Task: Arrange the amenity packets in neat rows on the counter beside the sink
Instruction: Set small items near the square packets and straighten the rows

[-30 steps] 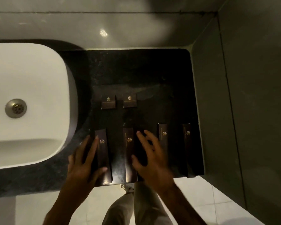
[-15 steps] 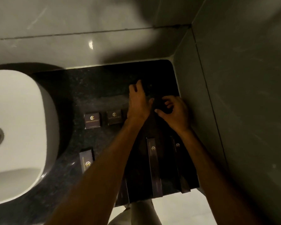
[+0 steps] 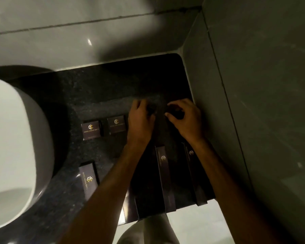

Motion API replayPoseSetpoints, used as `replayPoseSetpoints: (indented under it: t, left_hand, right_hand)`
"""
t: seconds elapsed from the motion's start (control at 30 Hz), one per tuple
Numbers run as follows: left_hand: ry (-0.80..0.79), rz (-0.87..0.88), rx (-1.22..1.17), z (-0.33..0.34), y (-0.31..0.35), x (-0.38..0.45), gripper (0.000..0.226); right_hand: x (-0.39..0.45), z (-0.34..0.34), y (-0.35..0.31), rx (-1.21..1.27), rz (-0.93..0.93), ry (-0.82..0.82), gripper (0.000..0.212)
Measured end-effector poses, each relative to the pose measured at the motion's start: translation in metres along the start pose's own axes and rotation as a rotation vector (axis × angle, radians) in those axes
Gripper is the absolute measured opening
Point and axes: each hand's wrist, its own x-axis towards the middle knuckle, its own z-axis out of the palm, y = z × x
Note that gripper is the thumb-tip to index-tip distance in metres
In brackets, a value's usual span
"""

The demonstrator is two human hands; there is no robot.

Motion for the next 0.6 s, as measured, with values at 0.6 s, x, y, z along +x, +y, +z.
replayPoseSetpoints:
  t: [0.6]
  left_hand:
    - [0.042, -0.063, -0.115, -0.027, 0.011, -0.044, 0.066]
  right_hand:
    - [-0.028, -0.024, -0.025, -0.053, 0.062, -0.014, 0.069]
